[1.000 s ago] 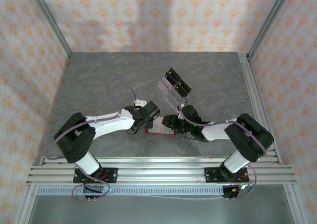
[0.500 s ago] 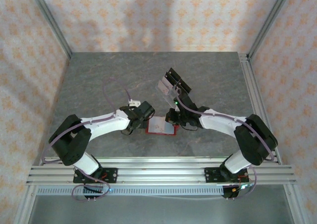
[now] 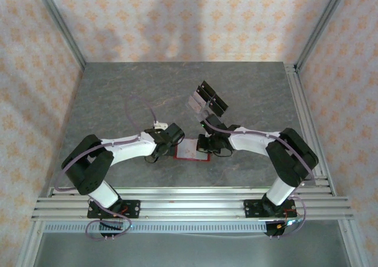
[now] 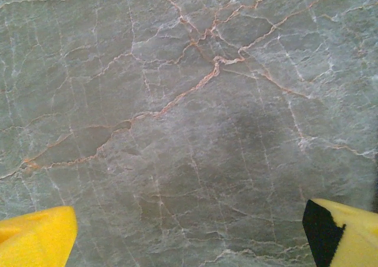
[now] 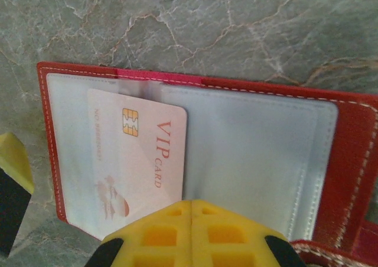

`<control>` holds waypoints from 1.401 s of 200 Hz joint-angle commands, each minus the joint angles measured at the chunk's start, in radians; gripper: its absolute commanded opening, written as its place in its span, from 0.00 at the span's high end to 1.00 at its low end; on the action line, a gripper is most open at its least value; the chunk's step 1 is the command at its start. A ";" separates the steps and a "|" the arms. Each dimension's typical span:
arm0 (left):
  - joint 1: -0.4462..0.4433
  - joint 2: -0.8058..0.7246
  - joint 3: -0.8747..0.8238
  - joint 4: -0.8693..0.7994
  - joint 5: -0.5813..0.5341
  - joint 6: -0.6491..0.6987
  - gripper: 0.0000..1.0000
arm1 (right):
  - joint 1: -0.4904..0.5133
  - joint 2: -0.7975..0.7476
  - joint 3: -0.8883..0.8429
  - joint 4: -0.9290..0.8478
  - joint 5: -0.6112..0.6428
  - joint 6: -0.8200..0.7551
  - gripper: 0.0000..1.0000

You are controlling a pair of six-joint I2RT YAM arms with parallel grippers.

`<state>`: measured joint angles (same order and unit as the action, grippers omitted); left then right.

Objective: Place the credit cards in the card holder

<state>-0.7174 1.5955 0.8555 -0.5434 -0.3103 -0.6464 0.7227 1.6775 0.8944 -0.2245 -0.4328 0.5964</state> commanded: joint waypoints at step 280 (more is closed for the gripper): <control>0.002 -0.103 -0.013 -0.089 -0.111 -0.055 0.00 | 0.070 0.057 0.053 -0.020 0.064 -0.024 1.00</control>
<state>-0.7200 1.5131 0.8330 -0.5762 -0.3538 -0.6838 0.7914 1.7397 0.9634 -0.2359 -0.3973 0.5880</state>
